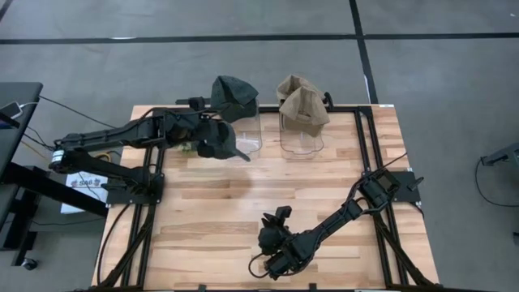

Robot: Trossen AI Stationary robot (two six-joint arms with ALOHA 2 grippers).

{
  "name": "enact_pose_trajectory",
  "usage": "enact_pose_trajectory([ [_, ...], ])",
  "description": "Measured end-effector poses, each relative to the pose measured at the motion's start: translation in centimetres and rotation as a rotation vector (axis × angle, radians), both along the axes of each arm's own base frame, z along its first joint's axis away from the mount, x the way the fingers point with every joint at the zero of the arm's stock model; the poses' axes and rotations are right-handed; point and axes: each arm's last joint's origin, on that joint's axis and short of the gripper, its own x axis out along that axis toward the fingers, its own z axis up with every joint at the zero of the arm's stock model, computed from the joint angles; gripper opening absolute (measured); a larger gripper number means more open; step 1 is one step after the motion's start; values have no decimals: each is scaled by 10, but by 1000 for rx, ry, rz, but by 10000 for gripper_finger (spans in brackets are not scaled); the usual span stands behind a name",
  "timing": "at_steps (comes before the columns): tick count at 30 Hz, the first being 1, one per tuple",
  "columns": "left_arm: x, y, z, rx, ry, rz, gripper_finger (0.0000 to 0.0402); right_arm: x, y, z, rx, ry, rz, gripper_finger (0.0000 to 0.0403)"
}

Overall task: Pick & Place hat
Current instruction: Put the black cap into the left transparent bin

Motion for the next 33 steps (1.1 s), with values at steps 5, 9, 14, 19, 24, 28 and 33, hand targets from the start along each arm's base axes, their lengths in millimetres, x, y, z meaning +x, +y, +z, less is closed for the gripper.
enact_pose_trajectory([
  [5,4,1,-2,31,31,-15,9,0,0,0,0,0,-1,87],
  [9,5,-1,1,57,17,-32,10,0,-1,0,-4,7,-1,87],
  [14,5,-6,15,73,-29,-43,10,-1,-1,0,-8,12,-1,87],
  [19,5,-11,25,74,-61,-62,10,-1,-1,0,-4,8,-5,87],
  [24,4,-9,27,83,-68,-49,10,-1,-1,0,-3,8,-5,87],
  [28,4,-4,27,86,-66,-22,10,-1,-1,0,-2,9,-4,87],
  [33,8,3,22,78,-47,2,10,0,-2,0,-2,9,-7,87],
])
